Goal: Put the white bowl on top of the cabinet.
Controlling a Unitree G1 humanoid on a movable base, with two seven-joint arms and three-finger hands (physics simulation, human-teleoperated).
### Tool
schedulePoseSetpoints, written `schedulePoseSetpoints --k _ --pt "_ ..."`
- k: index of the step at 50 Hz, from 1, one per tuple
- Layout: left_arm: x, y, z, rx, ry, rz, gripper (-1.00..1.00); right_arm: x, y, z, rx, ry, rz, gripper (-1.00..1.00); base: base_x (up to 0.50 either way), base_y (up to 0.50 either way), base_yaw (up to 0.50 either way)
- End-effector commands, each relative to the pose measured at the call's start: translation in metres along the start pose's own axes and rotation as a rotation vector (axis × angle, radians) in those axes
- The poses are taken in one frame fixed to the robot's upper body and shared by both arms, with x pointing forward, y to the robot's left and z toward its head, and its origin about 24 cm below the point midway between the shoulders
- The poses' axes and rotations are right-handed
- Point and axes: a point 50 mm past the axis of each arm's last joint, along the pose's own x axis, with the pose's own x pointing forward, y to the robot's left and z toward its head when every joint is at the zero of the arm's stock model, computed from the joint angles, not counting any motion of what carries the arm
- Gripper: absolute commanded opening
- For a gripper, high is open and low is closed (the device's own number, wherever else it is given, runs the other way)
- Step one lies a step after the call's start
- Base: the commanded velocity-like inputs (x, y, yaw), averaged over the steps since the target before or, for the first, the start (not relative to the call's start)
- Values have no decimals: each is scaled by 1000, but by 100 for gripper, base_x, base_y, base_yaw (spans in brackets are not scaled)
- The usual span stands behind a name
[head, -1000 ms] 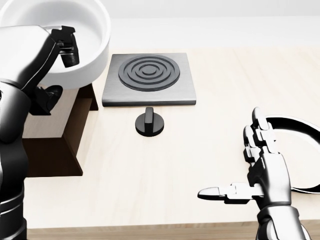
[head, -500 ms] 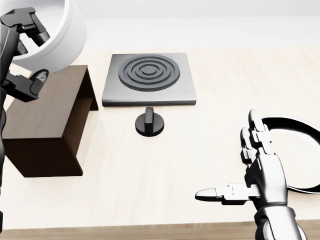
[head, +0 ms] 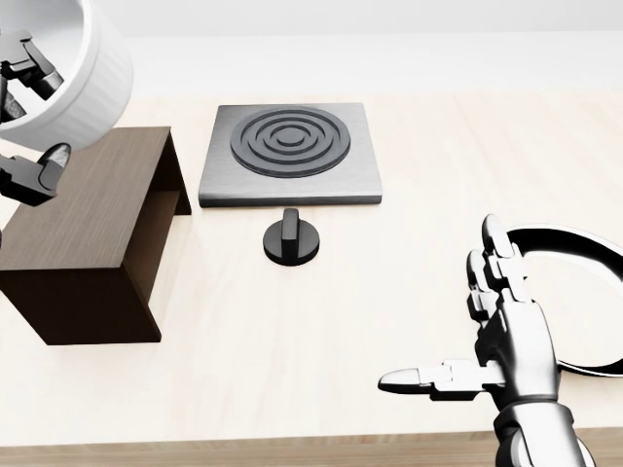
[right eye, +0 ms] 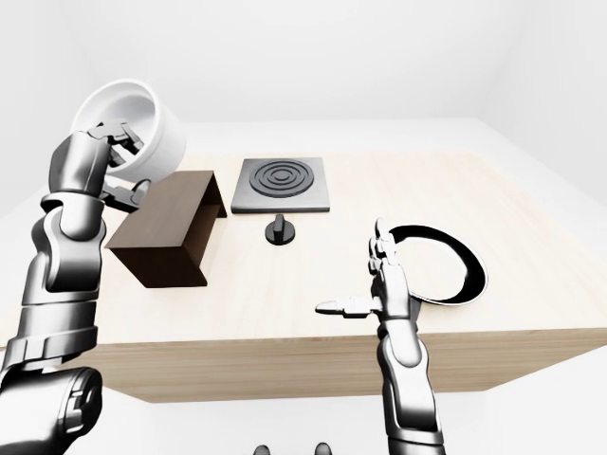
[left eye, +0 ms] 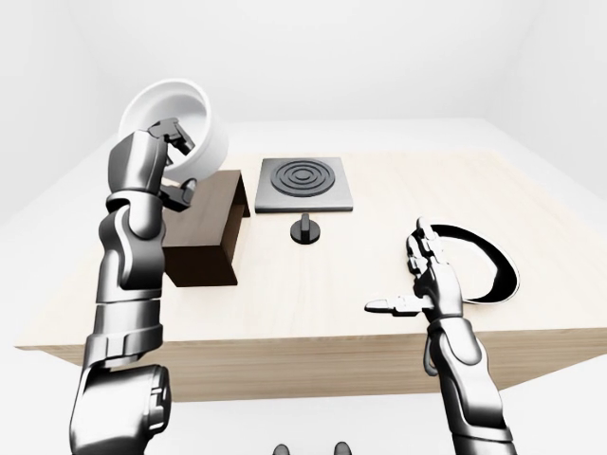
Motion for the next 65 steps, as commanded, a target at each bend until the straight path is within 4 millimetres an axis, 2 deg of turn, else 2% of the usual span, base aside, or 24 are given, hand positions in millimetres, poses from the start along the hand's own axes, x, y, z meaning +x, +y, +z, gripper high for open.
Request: schedulePoseSetpoints --k 1,7,19,33,36,65 --pt "5 4 -17 -48 69 83 -100 -1 0 0 -2 -1 2 100 0 0 0" --pt "8 1 -27 -64 115 85 -100 -1 1 0 -3 1 3 100 0 0 0" --pt "7 -3 -35 -70 149 81 -100 0 1 -1 -5 5 1 100 0 0 0" --pt "9 -15 -44 -83 206 70 -100 0 2 -2 -6 11 3 100 0 0 0" --pt "9 -20 -51 -86 244 65 -100 1 3 -4 -7 16 4 100 0 0 0" --pt "8 -33 -54 -98 281 53 -100 3 4 -8 -10 36 8 100 0 0 0"
